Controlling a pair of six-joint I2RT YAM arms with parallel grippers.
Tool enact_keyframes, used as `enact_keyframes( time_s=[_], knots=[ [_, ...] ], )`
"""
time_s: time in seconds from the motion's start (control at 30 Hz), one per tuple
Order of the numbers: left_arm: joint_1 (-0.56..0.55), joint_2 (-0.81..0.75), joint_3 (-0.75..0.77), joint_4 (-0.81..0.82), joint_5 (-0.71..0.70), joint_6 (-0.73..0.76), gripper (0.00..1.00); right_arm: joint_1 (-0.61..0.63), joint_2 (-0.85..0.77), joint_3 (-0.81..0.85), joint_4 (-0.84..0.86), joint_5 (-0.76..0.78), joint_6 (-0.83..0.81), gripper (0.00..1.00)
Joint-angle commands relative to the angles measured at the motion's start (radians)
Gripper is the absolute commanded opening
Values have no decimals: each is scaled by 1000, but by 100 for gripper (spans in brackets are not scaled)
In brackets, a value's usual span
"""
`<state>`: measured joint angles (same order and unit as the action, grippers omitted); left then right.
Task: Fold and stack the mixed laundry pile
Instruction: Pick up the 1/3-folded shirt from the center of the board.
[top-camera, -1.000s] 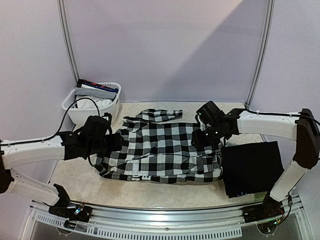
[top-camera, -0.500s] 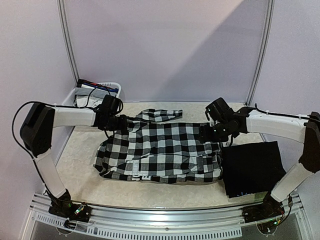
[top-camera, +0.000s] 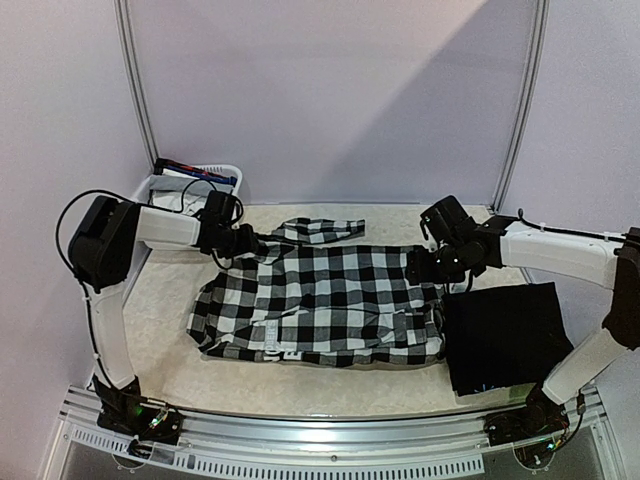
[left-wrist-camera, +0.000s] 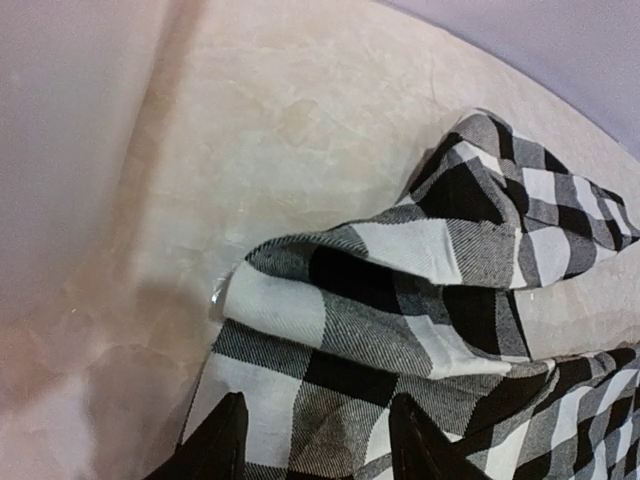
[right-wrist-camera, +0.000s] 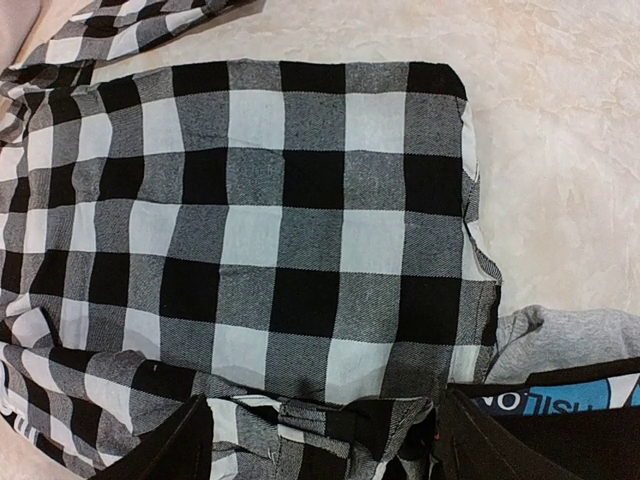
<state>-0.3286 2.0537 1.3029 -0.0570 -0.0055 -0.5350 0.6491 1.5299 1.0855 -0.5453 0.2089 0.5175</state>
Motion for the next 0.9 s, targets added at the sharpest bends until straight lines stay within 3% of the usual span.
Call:
enact_keyframes(
  time_s=[0.0, 0.4, 0.73, 0.87],
  knots=[
    [18, 46, 21, 103, 23, -71, 51, -5, -17, -14, 17, 25, -14, 78],
    [20, 124, 55, 223, 9, -193, 55, -6, 2, -13, 34, 43, -30, 78],
    [17, 167, 104, 178, -30, -250, 51, -19, 30, -8, 53, 28, -34, 77],
    [11, 169, 101, 178, -34, -257, 38, -69, 52, -3, 94, -36, -15, 77]
  ],
)
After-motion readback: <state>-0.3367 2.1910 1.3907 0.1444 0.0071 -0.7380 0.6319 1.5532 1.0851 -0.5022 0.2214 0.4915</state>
